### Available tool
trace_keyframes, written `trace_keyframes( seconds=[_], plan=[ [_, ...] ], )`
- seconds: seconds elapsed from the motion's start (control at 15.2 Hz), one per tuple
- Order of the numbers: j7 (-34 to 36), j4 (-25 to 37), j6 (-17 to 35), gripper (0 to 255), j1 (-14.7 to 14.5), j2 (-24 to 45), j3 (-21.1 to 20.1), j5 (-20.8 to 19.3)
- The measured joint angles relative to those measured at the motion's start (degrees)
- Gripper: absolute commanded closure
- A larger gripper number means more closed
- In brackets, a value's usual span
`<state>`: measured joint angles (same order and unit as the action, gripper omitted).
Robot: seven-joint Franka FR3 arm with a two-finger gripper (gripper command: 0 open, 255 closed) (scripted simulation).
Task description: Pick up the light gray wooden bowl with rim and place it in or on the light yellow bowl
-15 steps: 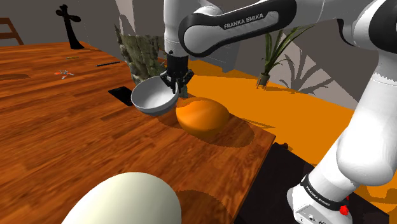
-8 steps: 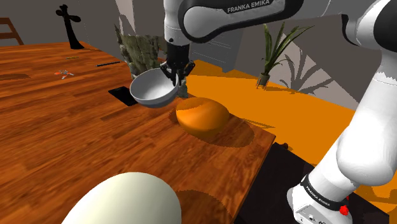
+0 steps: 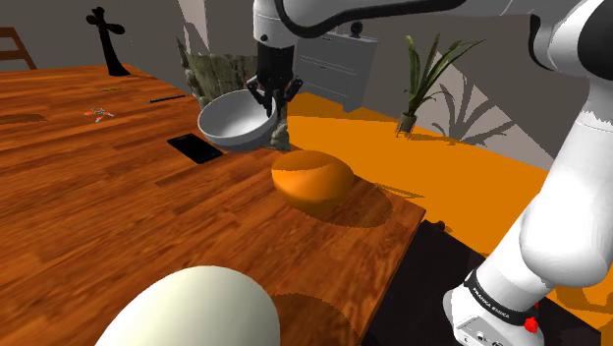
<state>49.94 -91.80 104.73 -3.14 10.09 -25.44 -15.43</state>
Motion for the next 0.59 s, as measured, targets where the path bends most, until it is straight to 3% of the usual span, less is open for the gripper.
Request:
trace_keyframes(
  seconds=[0.59],
  plan=[
    [-1.20,7.89,-7.33,255,-0.58,0.52,-0.26,0.07]
  ],
)
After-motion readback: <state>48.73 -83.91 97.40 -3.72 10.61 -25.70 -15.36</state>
